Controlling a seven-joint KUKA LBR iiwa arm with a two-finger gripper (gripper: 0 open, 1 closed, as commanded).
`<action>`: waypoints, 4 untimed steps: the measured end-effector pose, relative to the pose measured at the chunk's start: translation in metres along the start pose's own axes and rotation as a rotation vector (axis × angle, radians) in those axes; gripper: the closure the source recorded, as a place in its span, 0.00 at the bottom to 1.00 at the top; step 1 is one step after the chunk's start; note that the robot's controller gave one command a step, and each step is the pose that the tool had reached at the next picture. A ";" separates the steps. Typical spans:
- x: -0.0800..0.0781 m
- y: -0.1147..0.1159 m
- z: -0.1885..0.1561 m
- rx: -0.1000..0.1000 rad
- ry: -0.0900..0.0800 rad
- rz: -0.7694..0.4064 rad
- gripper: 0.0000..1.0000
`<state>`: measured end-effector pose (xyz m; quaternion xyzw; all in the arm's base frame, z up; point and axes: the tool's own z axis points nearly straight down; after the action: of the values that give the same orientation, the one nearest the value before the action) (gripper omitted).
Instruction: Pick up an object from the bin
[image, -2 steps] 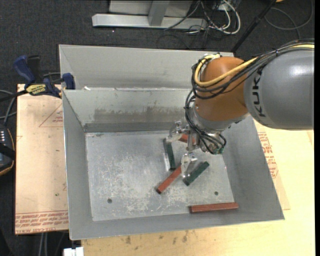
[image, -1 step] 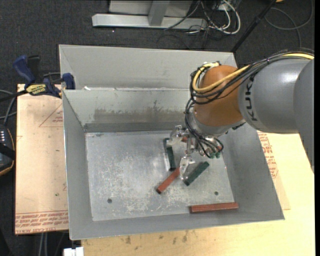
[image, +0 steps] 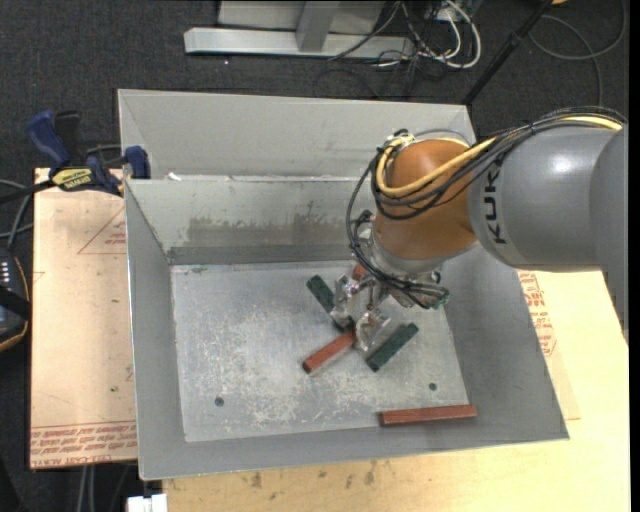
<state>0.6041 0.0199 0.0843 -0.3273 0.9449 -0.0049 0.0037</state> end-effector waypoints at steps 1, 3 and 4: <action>0.000 0.000 0.000 0.000 -0.002 0.000 1.00; -0.014 -0.012 -0.148 -0.011 0.000 -0.018 1.00; -0.019 -0.020 -0.077 -0.013 0.001 0.010 0.00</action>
Offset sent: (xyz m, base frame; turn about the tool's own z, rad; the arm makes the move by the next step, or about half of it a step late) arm 0.0159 -0.0006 0.1477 -0.0213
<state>0.6308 0.0164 0.1620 -0.3226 0.9465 0.0011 0.0010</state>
